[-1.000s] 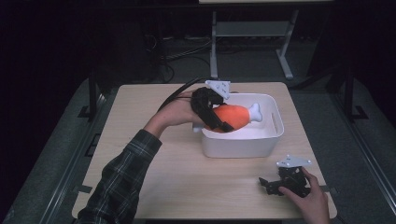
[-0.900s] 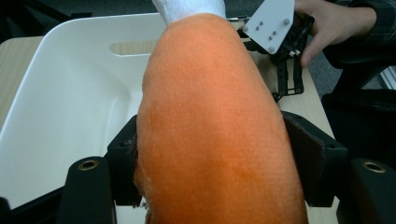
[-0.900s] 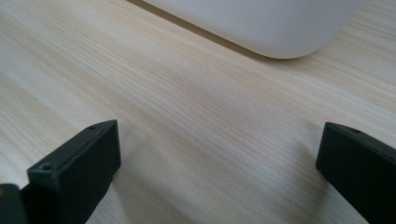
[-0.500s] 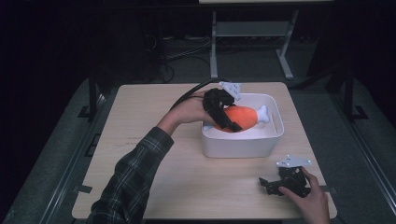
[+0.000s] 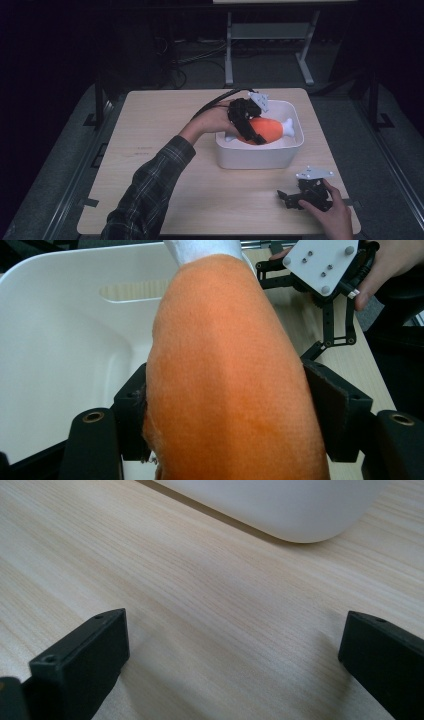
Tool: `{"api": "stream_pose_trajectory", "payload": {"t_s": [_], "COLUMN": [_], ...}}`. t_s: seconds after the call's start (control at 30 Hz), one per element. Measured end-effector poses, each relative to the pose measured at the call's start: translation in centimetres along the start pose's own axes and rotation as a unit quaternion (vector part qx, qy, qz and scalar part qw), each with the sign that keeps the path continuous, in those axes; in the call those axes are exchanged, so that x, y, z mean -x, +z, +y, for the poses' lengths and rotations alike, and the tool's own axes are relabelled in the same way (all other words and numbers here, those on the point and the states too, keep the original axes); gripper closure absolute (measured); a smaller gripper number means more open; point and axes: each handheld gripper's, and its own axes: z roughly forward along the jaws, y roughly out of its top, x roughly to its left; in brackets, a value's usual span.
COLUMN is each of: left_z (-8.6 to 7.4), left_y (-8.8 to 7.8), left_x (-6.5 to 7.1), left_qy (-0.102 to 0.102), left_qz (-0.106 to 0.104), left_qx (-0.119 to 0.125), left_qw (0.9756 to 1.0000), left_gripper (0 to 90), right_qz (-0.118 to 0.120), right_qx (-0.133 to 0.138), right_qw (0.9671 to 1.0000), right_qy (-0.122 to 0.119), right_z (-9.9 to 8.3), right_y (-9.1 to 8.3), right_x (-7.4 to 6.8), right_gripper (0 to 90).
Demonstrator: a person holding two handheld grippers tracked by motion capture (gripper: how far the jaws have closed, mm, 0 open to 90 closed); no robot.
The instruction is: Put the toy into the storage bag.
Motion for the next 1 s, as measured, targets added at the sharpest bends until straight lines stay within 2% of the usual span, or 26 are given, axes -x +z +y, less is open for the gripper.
{"api": "stream_pose_trajectory", "payload": {"t_s": [0.13,0.37,0.47,0.7,1.0], "left_z": [-0.1,-0.1,-0.1,-0.2,-1.1], "left_y": [0.4,0.8,0.6,0.2,-1.3], "left_x": [-0.2,-0.1,-0.1,-0.1,0.4], "left_qy": [-0.001,-0.004,-0.007,-0.007,-0.028], "left_qz": [-0.001,-0.002,-0.001,0.001,0.013], "left_qx": [-0.014,-0.016,-0.008,-0.004,0.022], "left_qw": [0.9999,0.9999,0.9999,1.0,0.9993], "left_gripper": [30.0,28.9,29.0,29.0,28.8], "right_qz": [0.002,0.002,0.002,0.002,0.002], "right_qx": [0.0,0.0,0.0,0.0,0.0], "right_qw": [1.0,1.0,1.0,1.0,1.0], "right_qy": [0.0,0.0,0.0,0.0,0.0], "right_z": [0.0,0.0,0.0,0.0,0.0], "right_y": [0.0,0.0,0.0,0.0,0.0], "right_x": [0.0,0.0,0.0,0.0,0.0], "right_gripper": [0.0,0.0,0.0,0.0,0.0]}}
